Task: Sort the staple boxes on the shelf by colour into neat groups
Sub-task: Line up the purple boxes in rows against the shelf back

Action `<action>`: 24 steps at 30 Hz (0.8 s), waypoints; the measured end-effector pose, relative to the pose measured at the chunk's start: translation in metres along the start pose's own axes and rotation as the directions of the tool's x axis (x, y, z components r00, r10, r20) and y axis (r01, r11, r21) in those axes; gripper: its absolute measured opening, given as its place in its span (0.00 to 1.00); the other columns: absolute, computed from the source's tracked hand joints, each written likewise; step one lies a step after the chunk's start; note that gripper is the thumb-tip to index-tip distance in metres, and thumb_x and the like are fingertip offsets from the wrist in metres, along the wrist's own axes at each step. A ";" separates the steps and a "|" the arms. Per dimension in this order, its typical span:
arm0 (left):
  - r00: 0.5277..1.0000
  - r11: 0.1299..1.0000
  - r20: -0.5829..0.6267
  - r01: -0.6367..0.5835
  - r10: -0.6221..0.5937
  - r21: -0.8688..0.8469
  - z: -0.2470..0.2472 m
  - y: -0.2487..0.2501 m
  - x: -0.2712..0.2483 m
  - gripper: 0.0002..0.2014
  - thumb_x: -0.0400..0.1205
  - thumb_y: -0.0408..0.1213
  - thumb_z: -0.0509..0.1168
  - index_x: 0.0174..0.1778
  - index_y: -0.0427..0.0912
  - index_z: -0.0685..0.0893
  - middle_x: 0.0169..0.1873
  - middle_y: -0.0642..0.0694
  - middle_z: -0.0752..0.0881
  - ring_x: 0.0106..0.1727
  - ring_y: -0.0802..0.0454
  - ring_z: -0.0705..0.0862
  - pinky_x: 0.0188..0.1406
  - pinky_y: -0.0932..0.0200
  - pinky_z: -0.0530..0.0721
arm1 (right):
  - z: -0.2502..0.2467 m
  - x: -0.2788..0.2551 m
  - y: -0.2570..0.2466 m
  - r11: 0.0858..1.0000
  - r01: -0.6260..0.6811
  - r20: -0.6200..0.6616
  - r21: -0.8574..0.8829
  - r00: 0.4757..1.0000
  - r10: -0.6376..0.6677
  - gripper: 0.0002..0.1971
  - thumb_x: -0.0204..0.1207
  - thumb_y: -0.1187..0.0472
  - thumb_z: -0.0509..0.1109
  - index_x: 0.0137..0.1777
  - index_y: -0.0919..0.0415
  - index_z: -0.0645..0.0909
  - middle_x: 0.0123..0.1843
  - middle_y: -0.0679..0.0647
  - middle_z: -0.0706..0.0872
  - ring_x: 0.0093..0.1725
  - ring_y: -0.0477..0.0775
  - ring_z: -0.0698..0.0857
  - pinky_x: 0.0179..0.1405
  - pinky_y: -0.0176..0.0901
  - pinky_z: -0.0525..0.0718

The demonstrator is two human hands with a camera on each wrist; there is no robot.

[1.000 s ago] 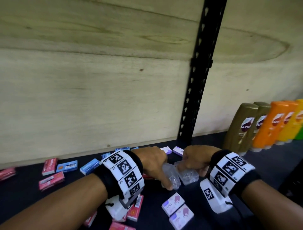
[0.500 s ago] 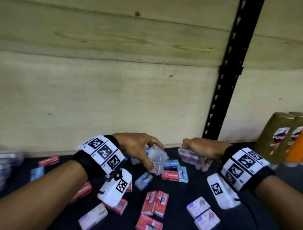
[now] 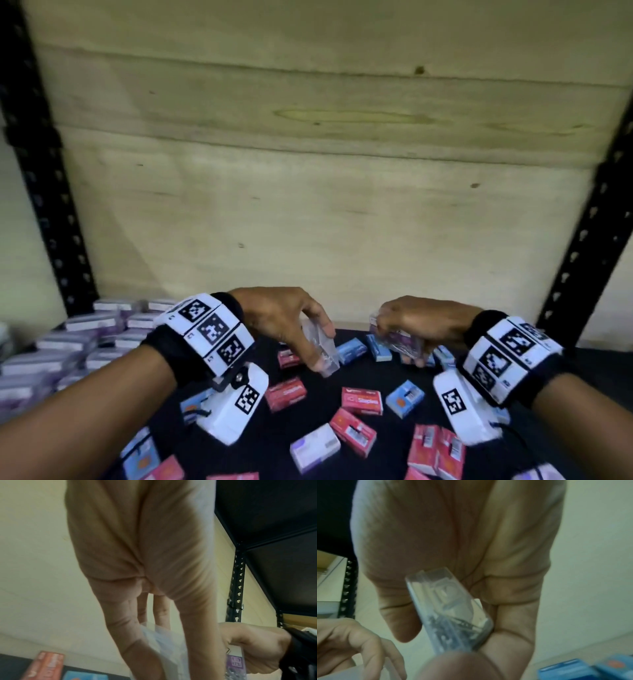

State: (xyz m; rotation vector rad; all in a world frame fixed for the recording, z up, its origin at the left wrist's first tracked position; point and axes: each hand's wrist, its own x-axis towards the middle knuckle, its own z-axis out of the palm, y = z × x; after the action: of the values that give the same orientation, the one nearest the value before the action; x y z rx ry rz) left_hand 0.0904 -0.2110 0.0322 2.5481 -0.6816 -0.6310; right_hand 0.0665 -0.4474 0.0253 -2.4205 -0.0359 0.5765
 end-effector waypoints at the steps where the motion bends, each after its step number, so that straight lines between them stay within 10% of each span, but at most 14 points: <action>1: 1.000 1.000 -0.003 0.013 -0.013 0.007 -0.001 -0.007 -0.005 0.25 0.67 0.45 0.83 0.59 0.58 0.86 0.41 0.66 0.88 0.48 0.64 0.84 0.57 0.68 0.77 | 0.005 0.003 -0.008 1.000 0.015 0.011 -0.012 1.000 -0.015 0.09 0.78 0.57 0.64 0.52 0.62 0.77 0.39 0.65 0.85 0.28 0.58 0.82 0.28 0.42 0.80; 7: 0.997 0.999 -0.073 0.032 -0.031 0.009 -0.010 -0.044 -0.036 0.23 0.72 0.36 0.80 0.62 0.53 0.85 0.31 0.69 0.85 0.37 0.70 0.82 0.49 0.68 0.78 | 0.027 0.021 -0.042 0.992 0.098 0.072 -0.074 0.993 -0.093 0.21 0.72 0.53 0.67 0.59 0.67 0.78 0.36 0.62 0.88 0.26 0.54 0.84 0.27 0.40 0.82; 15: 0.991 0.994 -0.101 0.075 -0.084 -0.085 -0.030 -0.085 -0.089 0.16 0.77 0.44 0.76 0.57 0.42 0.87 0.29 0.59 0.88 0.32 0.56 0.84 0.34 0.70 0.81 | 0.060 0.037 -0.094 0.960 0.277 0.087 -0.052 0.958 -0.272 0.07 0.82 0.59 0.67 0.57 0.60 0.80 0.46 0.64 0.90 0.33 0.53 0.88 0.32 0.42 0.87; 24: 0.923 0.931 -0.177 0.358 -0.341 0.071 -0.055 -0.143 -0.176 0.19 0.72 0.48 0.79 0.58 0.53 0.87 0.47 0.58 0.89 0.31 0.61 0.85 0.36 0.67 0.81 | 0.121 0.049 -0.167 0.830 0.500 0.151 -0.247 0.866 -0.477 0.11 0.81 0.50 0.71 0.59 0.51 0.78 0.47 0.50 0.87 0.27 0.37 0.85 0.29 0.35 0.82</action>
State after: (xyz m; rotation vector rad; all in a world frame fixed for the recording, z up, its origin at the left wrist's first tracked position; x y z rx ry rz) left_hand 0.0332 0.0141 0.0595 2.8065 -0.2047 -0.5008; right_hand 0.0798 -0.2358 0.0212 -2.5078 -0.8039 0.4500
